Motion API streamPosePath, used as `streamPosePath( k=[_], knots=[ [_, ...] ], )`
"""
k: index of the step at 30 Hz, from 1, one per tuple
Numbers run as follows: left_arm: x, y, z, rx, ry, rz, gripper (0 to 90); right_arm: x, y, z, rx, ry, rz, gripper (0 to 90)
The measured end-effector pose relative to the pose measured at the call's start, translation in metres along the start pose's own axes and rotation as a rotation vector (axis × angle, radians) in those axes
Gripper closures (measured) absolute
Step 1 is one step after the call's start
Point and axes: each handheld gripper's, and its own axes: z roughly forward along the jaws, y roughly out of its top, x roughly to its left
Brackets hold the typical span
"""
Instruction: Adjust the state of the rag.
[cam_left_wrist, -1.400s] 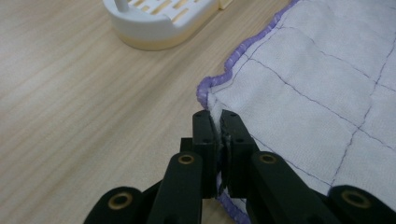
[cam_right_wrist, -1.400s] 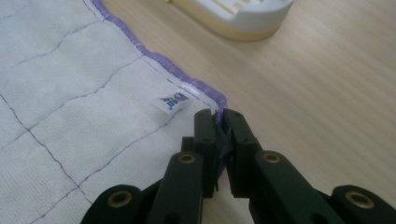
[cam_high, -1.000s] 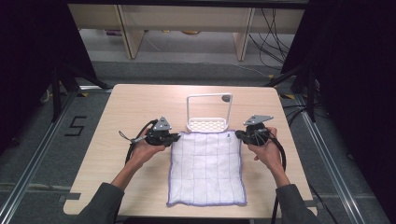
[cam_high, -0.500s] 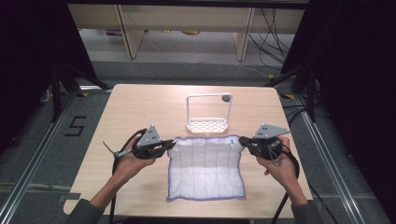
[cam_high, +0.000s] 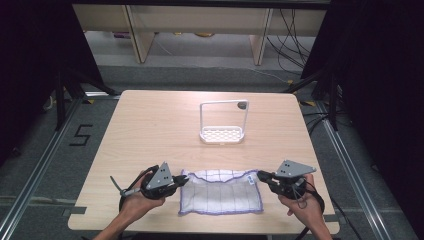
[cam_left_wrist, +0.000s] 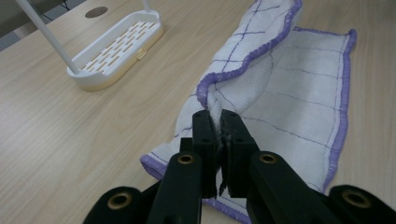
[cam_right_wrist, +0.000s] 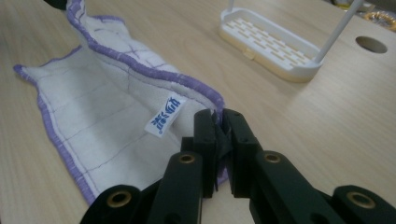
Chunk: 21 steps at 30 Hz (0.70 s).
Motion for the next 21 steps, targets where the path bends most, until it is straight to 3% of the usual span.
streamPosePath(
  k=[1,11,12,13,14,15,19,20,21],
  knots=[
    [-0.002,-0.001,-0.001,0.005,-0.008,0.005,85.3,0.004,-0.003,0.0,0.014,0.009,0.014,84.9],
    [-0.022,-0.021,-0.002,0.019,-0.039,-0.024,84.9,0.019,-0.02,-0.005,0.044,0.047,-0.013,84.4],
    [-0.024,-0.026,-0.001,0.044,-0.044,-0.023,84.5,0.024,-0.026,-0.002,0.08,0.054,-0.013,84.4],
    [-0.024,-0.026,-0.001,0.044,-0.044,-0.023,84.2,0.024,-0.026,-0.002,0.08,0.054,-0.013,84.4],
    [-0.029,-0.031,0.002,0.072,-0.061,-0.029,82.5,0.027,-0.029,0.0,0.116,0.061,-0.034,84.1],
    [-0.03,-0.033,0.003,0.092,-0.061,-0.023,80.9,0.028,-0.03,0.0,0.133,0.064,-0.024,83.7],
    [-0.034,-0.035,0.005,0.09,-0.077,-0.027,77.5,0.029,-0.034,0.003,0.144,0.076,-0.044,80.3],
    [-0.036,-0.035,0.004,0.096,-0.086,-0.049,69.3,0.031,-0.035,0.001,0.171,0.091,-0.038,73.6],
    [-0.036,-0.035,0.004,0.096,-0.086,-0.049,65.2,0.031,-0.035,0.001,0.171,0.091,-0.038,73.6]
  ],
)
